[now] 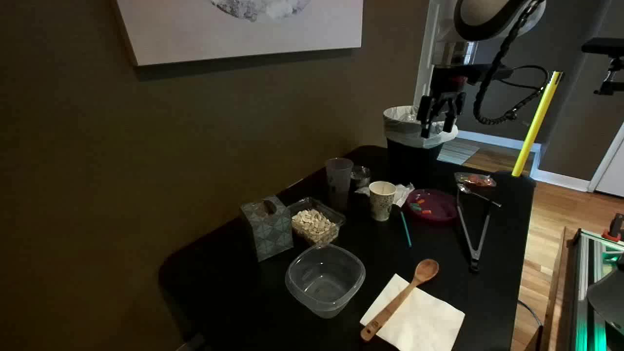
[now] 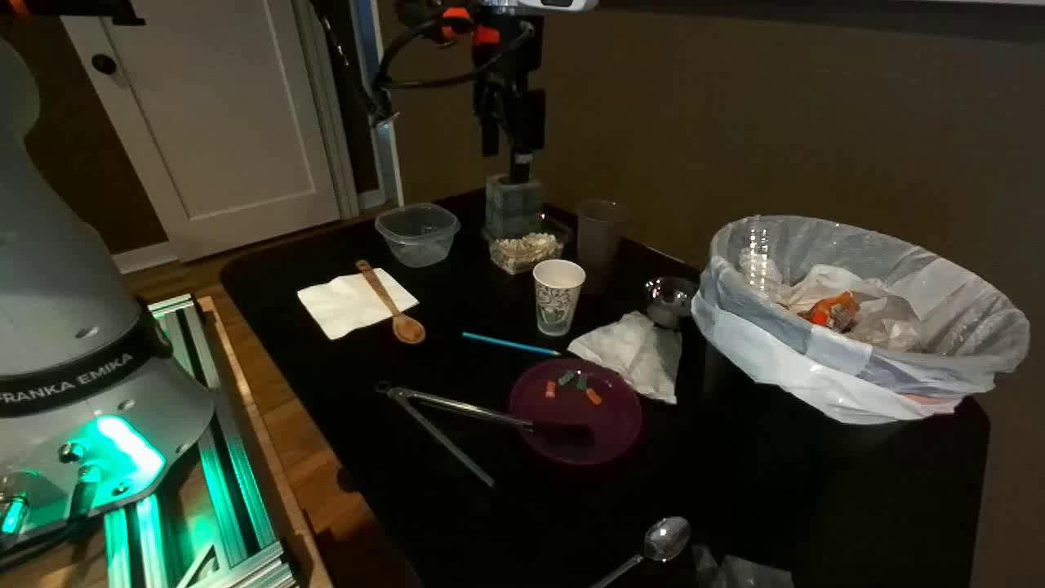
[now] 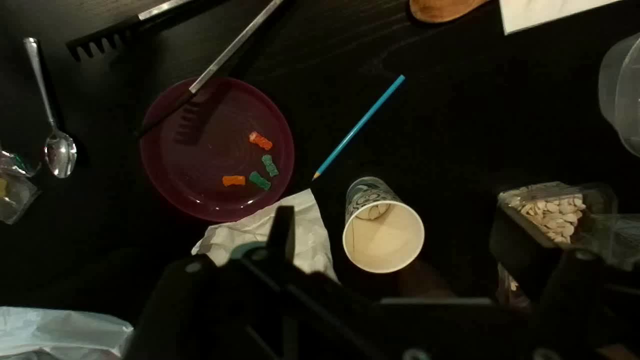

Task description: Move the bowl to the left

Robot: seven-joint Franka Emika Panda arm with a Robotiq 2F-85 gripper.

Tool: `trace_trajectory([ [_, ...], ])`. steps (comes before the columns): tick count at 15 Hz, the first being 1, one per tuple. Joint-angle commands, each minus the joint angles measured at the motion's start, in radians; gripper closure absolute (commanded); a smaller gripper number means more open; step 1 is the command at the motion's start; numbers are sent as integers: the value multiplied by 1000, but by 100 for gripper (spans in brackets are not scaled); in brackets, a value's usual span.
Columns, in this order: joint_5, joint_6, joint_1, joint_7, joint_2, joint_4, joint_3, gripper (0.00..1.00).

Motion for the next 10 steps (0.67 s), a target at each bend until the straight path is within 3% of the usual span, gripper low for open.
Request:
trace_trajectory([
  [1, 1, -2, -3, -1, 0, 1, 2, 0],
  [5, 34, 27, 27, -14, 29, 17, 17, 0],
  [10, 113, 66, 134, -56, 117, 71, 91, 0],
])
